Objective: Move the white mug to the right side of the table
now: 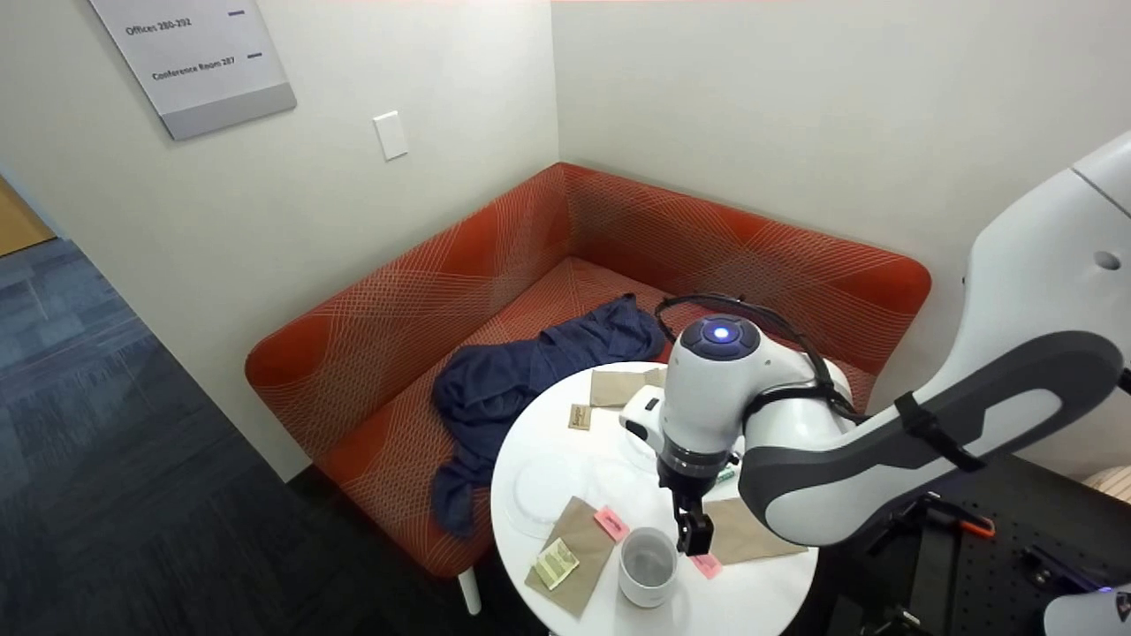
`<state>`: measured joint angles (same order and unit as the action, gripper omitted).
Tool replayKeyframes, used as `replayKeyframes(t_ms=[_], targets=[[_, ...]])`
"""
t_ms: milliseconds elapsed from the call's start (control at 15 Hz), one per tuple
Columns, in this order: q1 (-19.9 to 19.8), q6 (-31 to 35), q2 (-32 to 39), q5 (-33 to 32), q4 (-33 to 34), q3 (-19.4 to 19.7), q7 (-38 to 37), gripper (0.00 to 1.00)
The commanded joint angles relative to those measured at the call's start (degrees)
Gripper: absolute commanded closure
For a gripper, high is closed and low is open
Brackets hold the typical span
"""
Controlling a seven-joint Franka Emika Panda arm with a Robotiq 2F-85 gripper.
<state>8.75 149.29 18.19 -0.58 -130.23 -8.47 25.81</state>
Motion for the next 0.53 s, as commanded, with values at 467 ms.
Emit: replayKeyframes(t_ms=[467], targets=[[0.61, 3.99, 8.29, -9.66, 6.16, 0.88, -10.07, 0.0]])
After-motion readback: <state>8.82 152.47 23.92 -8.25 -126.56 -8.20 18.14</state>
